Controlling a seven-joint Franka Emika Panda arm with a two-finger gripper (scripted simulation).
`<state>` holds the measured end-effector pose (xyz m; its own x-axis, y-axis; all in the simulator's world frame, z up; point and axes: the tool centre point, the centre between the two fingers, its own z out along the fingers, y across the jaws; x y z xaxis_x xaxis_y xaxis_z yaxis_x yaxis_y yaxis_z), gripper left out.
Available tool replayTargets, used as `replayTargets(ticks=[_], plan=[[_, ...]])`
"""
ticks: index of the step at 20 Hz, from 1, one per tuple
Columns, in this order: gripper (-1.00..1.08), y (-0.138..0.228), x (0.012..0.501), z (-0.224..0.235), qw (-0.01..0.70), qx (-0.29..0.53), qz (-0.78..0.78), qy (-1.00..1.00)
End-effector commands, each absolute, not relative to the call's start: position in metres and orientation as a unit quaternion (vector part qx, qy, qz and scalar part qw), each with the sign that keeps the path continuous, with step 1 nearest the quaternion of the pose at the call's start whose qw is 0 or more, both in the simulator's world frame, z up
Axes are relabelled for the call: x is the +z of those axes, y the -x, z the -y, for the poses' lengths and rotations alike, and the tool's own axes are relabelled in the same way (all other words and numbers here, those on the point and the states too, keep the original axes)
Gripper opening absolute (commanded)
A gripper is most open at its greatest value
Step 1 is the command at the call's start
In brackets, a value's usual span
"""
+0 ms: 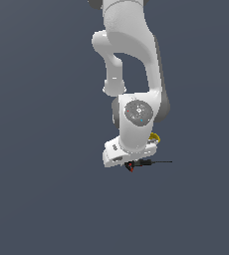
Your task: Pick up a designated object from a clutter of objects.
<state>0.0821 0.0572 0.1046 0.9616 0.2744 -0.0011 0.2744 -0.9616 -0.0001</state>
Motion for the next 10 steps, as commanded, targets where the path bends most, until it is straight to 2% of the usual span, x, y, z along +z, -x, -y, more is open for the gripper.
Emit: replayTargets(ticks=[1,10], plan=[[-1.0,-0.071,0.123,-0.042,0.0,0.0,-0.138,-0.99],[-1.0,-0.03,0.193,0.014,0.0,0.0,-0.138,-0.99]])
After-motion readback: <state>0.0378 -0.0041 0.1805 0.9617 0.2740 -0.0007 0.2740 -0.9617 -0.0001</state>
